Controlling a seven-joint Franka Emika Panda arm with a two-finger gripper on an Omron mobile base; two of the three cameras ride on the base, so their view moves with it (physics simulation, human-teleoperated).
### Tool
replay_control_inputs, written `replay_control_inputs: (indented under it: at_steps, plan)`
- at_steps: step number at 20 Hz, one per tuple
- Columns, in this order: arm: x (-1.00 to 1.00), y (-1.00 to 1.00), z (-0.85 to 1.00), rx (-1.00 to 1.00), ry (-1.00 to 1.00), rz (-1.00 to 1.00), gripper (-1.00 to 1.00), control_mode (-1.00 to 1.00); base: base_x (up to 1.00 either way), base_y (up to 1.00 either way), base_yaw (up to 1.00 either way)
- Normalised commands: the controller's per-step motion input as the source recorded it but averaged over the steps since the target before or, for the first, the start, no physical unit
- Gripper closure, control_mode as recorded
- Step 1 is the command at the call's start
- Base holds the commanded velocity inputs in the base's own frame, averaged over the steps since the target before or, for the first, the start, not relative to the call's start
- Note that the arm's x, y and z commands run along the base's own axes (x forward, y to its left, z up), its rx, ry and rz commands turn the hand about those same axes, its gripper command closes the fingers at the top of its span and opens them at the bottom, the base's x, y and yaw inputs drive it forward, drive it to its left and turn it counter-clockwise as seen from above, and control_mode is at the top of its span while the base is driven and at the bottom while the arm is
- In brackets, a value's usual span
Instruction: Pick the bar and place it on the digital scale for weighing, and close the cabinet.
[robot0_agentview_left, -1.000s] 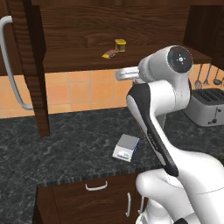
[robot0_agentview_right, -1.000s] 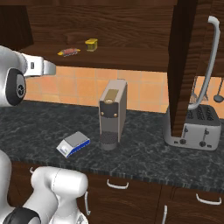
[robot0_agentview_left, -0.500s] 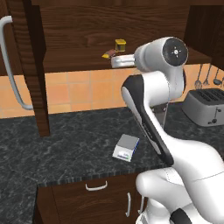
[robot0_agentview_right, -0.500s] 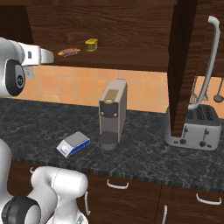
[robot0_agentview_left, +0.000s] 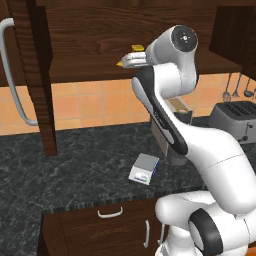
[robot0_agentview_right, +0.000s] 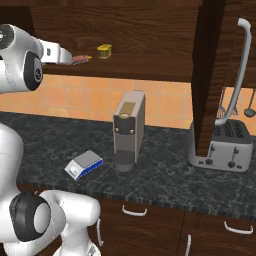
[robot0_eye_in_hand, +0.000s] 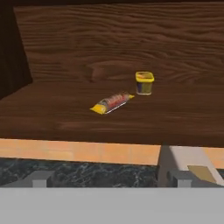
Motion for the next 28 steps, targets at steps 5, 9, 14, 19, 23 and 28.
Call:
replay_control_inputs:
  at_steps: [5, 9, 14, 19, 23, 28]
  plan:
    - [0.66, 0.0, -0.05, 0.04, 0.1, -0.06, -1.0, -1.0, 0.0, 0.0, 0.0]
    - [0.59, 0.05, -0.21, 0.02, 0.03, -0.07, -1.0, -1.0, 0.0, 0.0, 0.0]
    - [0.56, 0.29, -0.21, 0.01, 0.01, -0.09, -1.0, -1.0, 0.0, 0.0, 0.0]
    - [0.56, 0.24, -0.1, 0.0, 0.08, -0.06, -1.0, -1.0, 0.0, 0.0, 0.0]
    - [0.49, 0.03, -0.07, 0.0, 0.09, -0.02, -1.0, -1.0, 0.0, 0.0, 0.0]
    - [0.45, 0.0, -0.1, 0.0, 0.06, 0.0, -1.0, -1.0, 0.0, 0.0, 0.0]
